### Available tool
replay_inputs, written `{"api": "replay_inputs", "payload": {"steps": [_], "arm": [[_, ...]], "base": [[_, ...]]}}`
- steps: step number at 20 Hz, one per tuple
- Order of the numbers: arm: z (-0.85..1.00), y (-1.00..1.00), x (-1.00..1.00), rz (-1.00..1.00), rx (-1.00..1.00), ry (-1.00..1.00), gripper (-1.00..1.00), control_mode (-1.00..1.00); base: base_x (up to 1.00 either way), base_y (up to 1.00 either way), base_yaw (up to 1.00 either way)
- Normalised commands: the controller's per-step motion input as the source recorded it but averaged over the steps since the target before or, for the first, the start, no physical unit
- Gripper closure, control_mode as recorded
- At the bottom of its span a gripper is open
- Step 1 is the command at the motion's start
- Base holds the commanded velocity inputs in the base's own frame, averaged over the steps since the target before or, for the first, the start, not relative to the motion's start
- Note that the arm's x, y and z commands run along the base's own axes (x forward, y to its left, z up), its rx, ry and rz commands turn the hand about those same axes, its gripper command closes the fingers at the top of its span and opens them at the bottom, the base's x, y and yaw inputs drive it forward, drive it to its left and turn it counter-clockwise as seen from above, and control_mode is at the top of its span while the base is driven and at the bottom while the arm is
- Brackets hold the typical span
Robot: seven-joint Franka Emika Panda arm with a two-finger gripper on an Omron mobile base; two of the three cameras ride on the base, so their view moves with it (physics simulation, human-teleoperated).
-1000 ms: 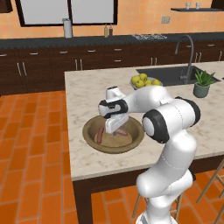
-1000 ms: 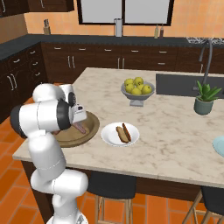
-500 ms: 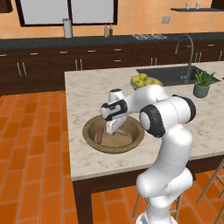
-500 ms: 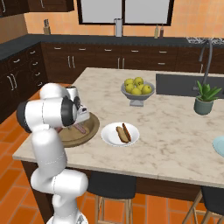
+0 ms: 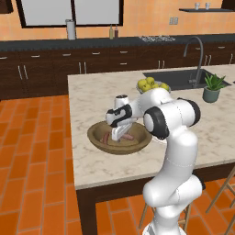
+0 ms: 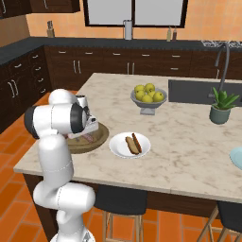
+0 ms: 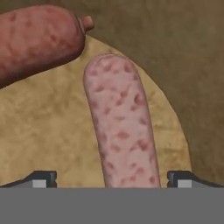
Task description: Place one bun and one sausage from the bowl on each plate.
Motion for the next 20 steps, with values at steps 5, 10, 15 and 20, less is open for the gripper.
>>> {"api": "replay_inputs", "payload": {"steps": [5,10,15,20], "arm": [[-0.12,0.0,-0.2,0.0,0.0,0.03,-1.0,-1.0],[-0.05,0.0,-0.15,0.0,0.0,0.1,1.0,-1.0],[-0.15,0.0,-0.18,0.0,0.0,0.17,1.0,-1.0],[-0.13,-0.03,-0.22,0.0,-0.01,0.08,1.0,-1.0]], "base": [[0.0,0.0,0.0],[0.0,0.0,0.0],[0.0,0.0,0.0],[0.0,0.0,0.0]]}}
